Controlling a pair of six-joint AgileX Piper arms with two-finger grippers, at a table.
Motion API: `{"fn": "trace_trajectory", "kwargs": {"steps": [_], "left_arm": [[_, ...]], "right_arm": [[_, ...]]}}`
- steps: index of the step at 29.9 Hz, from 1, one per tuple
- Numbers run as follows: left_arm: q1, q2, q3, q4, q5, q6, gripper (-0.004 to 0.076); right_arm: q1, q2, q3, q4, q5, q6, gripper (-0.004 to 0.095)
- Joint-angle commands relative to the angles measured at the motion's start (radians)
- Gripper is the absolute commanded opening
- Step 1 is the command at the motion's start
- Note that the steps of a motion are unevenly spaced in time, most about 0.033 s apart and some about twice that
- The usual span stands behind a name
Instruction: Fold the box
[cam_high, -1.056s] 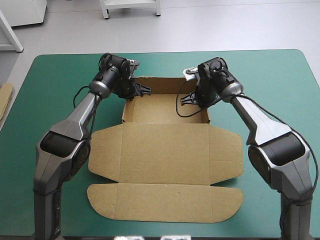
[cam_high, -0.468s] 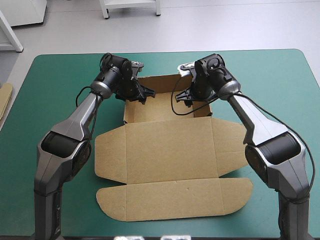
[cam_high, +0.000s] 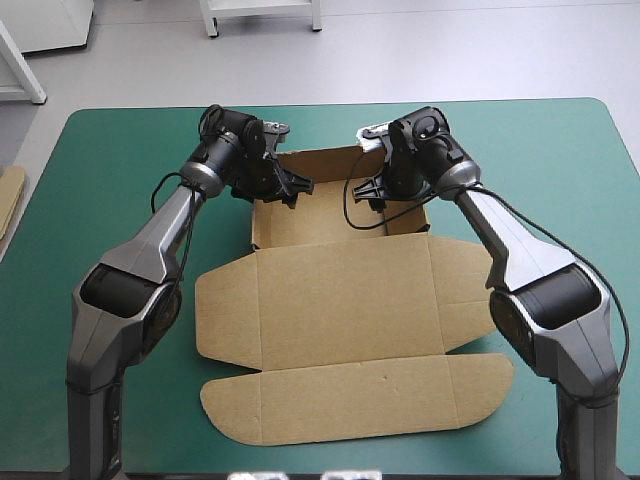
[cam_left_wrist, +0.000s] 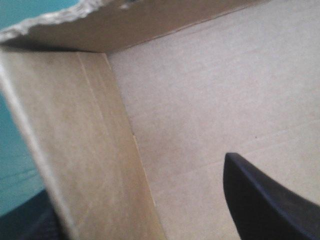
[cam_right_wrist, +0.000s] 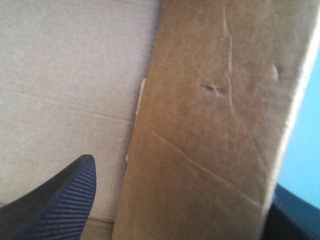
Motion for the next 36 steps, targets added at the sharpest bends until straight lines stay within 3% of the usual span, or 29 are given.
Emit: {"fn": "trace_trajectory", "kwargs": {"steps": [1, 15, 28, 36], "left_arm": [[-0.018, -0.072, -0.024, -0.021, 0.027, 0.006, 0.0505], [-0.016, -0.085, -0.024, 0.03, -0.02, 0.035, 0.0506], [0.022, -0.196, -0.024, 0.028, -0.074, 0.081, 0.0505], [0.022, -0.324, 0.022, -0.223, -0.115, 0.243, 0.0504]], "right_arm": [[0.008, -0.06, -0.036, -0.061, 0.001, 0.007, 0.0684], [0.004, -0.06, -0.08, -0.117, -0.003, 0.021, 0.0684], [-0.076, -0.1, -0.103, -0.044, -0.001, -0.004, 0.0671], [-0.082, -0.205, -0.103, 0.014, 0.0, -0.078, 0.061]]}}
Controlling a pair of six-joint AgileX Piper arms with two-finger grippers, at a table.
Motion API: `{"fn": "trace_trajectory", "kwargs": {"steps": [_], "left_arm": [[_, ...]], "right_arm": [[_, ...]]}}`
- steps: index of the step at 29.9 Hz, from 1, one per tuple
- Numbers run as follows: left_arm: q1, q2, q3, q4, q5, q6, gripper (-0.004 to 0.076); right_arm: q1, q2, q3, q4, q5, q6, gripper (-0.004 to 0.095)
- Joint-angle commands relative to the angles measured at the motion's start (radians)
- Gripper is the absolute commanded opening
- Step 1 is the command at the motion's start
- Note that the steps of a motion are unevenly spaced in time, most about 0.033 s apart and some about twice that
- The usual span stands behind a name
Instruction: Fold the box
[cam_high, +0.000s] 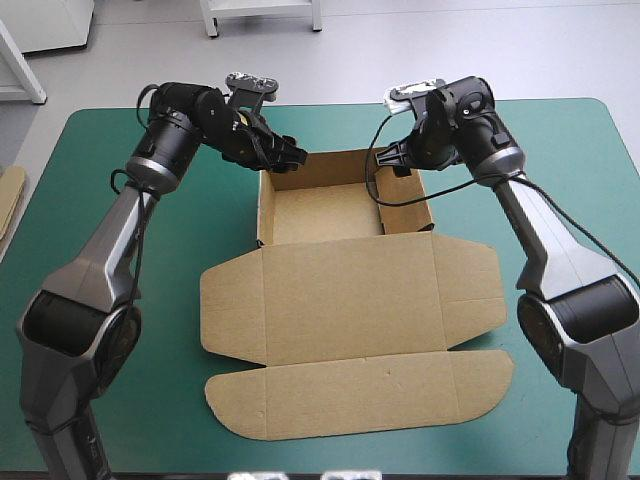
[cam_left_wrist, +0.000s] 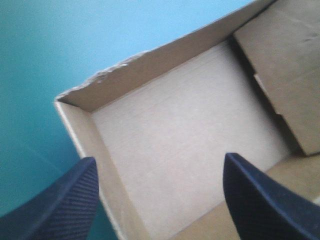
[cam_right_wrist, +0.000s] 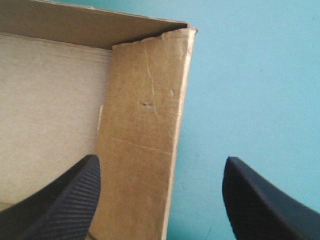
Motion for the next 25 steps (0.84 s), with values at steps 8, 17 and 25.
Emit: {"fn": "trace_trajectory", "kwargs": {"steps": [8, 17, 25], "left_arm": [[-0.002, -0.316, 0.29, -0.261, -0.117, 0.185, 0.0503], [-0.002, -0.728, 0.809, -0.345, -0.371, 0.236, 0.0503], [-0.002, -1.131, 1.192, -0.345, -0.591, 0.248, 0.0503]], "right_arm": [[-0.004, -0.191, -0.036, 0.04, -0.001, -0.052, 0.0607], [-0.004, -0.263, -0.01, 0.066, -0.001, -0.079, 0.0607], [-0.004, -0.414, 0.228, 0.074, -0.132, -0.074, 0.0603]]}}
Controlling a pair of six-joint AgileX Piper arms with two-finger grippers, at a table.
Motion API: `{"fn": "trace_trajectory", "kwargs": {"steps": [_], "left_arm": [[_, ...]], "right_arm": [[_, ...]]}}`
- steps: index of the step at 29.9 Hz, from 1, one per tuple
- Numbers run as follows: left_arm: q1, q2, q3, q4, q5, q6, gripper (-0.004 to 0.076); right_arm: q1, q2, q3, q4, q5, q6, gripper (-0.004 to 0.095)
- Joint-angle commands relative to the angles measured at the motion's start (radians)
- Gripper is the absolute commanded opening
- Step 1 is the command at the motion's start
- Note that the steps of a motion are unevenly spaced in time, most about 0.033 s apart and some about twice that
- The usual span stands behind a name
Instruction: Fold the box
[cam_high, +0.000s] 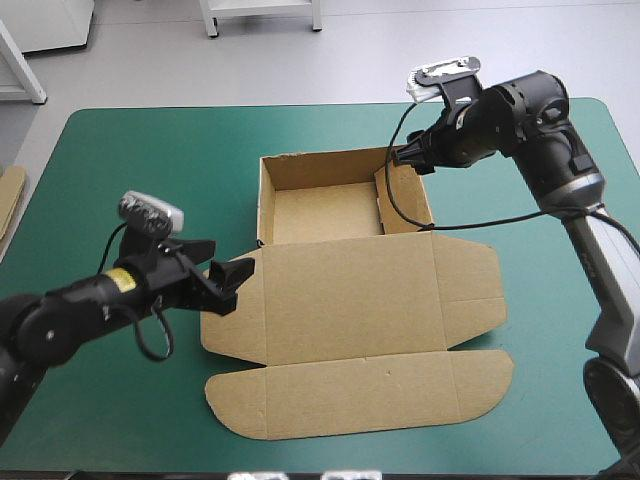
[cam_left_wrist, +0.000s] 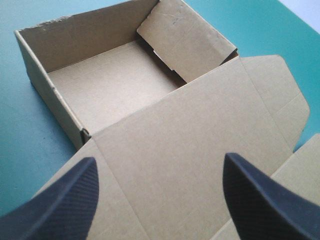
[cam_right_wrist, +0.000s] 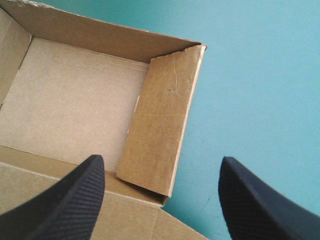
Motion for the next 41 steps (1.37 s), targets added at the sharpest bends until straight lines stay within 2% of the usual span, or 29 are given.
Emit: {"fn": "trace_trajectory", "kwargs": {"steps": [1, 5, 8, 14, 17, 21, 26, 32, 41], "left_arm": [[-0.002, -0.169, 0.106, -0.032, -0.132, 0.002, 0.0503], [-0.002, -0.312, 0.269, -0.036, -0.189, 0.002, 0.0503], [-0.002, -0.386, 0.35, -0.036, -0.241, 0.002, 0.0503], [-0.002, -0.417, 0.377, -0.036, -0.265, -0.012, 0.05], [-0.002, -0.417, 0.377, -0.036, -0.266, -0.012, 0.05], [-0.002, -0.417, 0.377, -0.034, -0.266, -0.012, 0.05], [-0.002, -0.417, 0.377, -0.032, -0.252, -0.01, 0.05], [-0.002, -0.417, 0.377, -0.018, -0.258, -0.006, 0.05], [-0.002, -0.417, 0.384, -0.015, -0.248, -0.004, 0.05]], "right_arm": [[-0.004, -0.124, 0.085, -0.001, -0.109, 0.008, 0.0603], [-0.004, -0.191, 0.202, -0.001, -0.177, 0.016, 0.0598], [-0.004, -0.217, 0.246, -0.001, -0.207, 0.018, 0.0556], [-0.004, -0.214, 0.25, -0.005, -0.216, 0.037, 0.0527], [-0.004, -0.178, 0.222, -0.01, -0.185, 0.043, 0.0556], [-0.004, -0.073, 0.11, -0.013, -0.087, 0.055, 0.0649], [-0.004, 0.079, -0.065, -0.046, 0.04, 0.095, 0.0678], [-0.004, 0.221, -0.193, -0.038, 0.04, 0.117, 0.0677], [-0.026, 0.336, -0.196, -0.022, 0.04, 0.117, 0.0677]]}}
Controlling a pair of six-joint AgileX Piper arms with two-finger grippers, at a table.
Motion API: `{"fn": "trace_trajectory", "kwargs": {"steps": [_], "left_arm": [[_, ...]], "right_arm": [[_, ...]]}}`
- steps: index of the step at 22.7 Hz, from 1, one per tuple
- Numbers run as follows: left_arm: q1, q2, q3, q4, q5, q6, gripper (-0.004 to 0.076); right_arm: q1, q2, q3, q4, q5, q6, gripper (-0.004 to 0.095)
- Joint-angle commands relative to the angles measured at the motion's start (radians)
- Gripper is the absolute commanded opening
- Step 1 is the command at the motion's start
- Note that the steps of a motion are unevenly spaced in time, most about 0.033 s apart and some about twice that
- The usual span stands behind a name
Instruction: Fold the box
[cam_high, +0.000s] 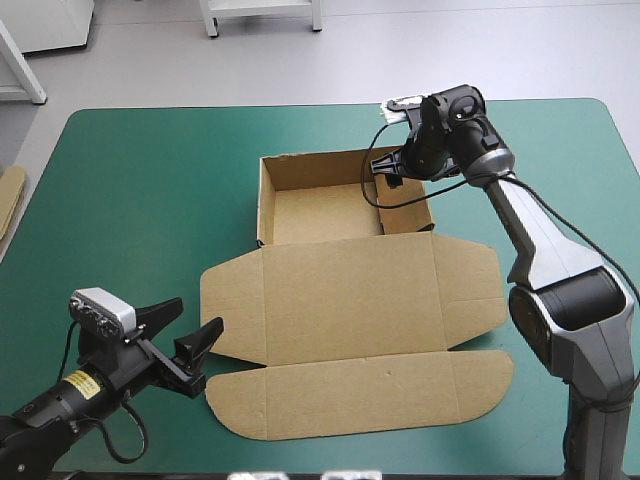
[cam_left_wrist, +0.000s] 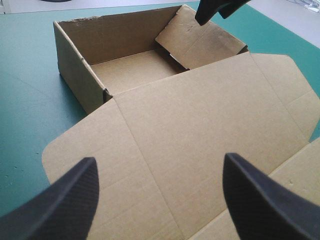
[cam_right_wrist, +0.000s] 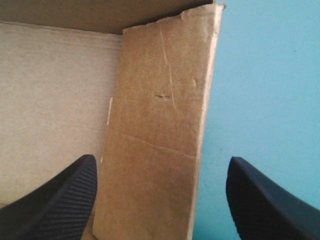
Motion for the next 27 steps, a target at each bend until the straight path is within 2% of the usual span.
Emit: {"fn": "trace_trajectory", "kwargs": {"steps": [1, 5, 7, 8, 9, 11, 13, 14, 16, 17, 18, 27], "left_arm": [[-0.002, 0.002, -0.025, -0.016, -0.05, 0.0, 0.0496], [-0.002, 0.002, -0.025, -0.004, -0.018, 0.0, 0.0411], [-0.002, 0.002, -0.025, 0.024, -0.001, 0.0, 0.0321], [-0.002, 0.002, -0.025, 0.029, 0.0, 0.0, 0.0237], [-0.002, 0.002, -0.025, 0.029, 0.0, 0.0, 0.02], [-0.002, 0.002, -0.025, 0.029, 0.0, 0.0, 0.0058], [-0.002, 0.002, -0.025, 0.029, 0.0, 0.0, 0.0006], [-0.002, 0.002, -0.025, 0.027, 0.0, 0.0, 0.0004], [-0.002, 0.002, -0.025, 0.027, 0.0, 0.0, 0.0004], [-0.002, 0.002, -0.025, 0.027, 0.0, 0.0, 0.0004], [-0.002, 0.002, -0.025, 0.027, 0.0, 0.0, 0.0004], [-0.002, 0.002, -0.025, 0.027, 0.001, 0.0, 0.0004]], "right_arm": [[-0.015, -0.033, -0.035, 0.008, 0.003, 0.0, 0.0677], [-0.017, -0.008, -0.035, 0.01, 0.003, 0.0, 0.0677], [-0.017, 0.004, -0.035, 0.017, 0.003, -0.003, 0.0675], [-0.017, 0.011, -0.035, 0.021, 0.003, -0.003, 0.0675], [-0.017, 0.013, -0.035, 0.021, 0.003, -0.003, 0.0675], [-0.017, 0.027, -0.035, 0.021, 0.003, -0.003, 0.0674], [-0.017, 0.036, -0.035, 0.021, 0.003, -0.001, 0.0623], [-0.017, 0.036, -0.035, 0.021, 0.003, -0.001, 0.0546], [-0.017, 0.036, -0.035, 0.019, 0.003, -0.001, 0.0279], [-0.017, 0.036, -0.035, 0.017, 0.003, -0.018, 0.0094], [-0.017, 0.036, -0.035, 0.017, 0.003, -0.023, -0.0009], [-0.035, 0.036, -0.035, 0.008, 0.003, -0.042, -0.0007]]}}
